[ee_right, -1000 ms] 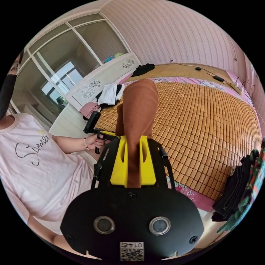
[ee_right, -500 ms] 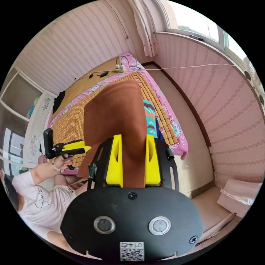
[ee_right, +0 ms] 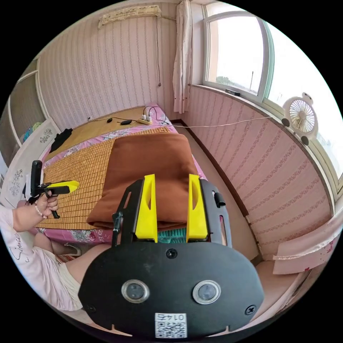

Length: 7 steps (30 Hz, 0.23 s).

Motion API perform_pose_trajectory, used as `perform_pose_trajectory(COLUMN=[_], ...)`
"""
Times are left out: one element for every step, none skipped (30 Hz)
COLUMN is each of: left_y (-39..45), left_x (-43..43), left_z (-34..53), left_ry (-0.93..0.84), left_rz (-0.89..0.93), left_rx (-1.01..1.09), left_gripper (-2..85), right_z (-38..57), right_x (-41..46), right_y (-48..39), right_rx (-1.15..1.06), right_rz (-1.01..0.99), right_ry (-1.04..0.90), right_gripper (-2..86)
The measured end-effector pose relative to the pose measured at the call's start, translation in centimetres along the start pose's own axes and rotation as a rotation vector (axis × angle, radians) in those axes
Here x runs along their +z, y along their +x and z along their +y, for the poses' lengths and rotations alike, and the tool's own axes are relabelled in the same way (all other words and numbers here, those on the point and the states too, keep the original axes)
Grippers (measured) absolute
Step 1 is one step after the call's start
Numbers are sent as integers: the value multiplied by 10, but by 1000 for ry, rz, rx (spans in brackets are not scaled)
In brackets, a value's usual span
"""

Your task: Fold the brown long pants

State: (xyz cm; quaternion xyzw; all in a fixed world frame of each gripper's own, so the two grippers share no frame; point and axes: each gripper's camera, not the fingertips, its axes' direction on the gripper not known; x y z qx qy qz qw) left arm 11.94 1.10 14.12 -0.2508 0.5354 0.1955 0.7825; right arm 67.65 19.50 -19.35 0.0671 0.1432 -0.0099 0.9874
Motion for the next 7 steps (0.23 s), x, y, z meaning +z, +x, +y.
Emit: perform_pose_trajectory(left_y=[-3,-8,-10,-13,-16,-16,-16], left_x=[-31,-65,-83,-119,-156,-175,-212], left_z=[26,56,73,107,143,161,196], left_ry=[22,45,58,88,119,134,168], left_rz=[-55,-116,-152,-236,-322,-364,-451], left_rx=[6,0,-6,-31,-69,-93,-140], left_gripper=[79,78,78,77,76,74,73], right_z=[6,13,16,23,29,32,36], right_x=[-12,-20,-21,-21,-18,-15,-8], right_y=[-36,-76,-97,-139,-184,-206,-252], right_rx=[-62,-130,-163,-227,-291,-319,-371], right_rz=[-42,-93,-122,-191,-267,-305,-389], right_ry=[21,22,17,-1,-26,-39,-71], right_gripper=[131,130,129,128,128,128,129])
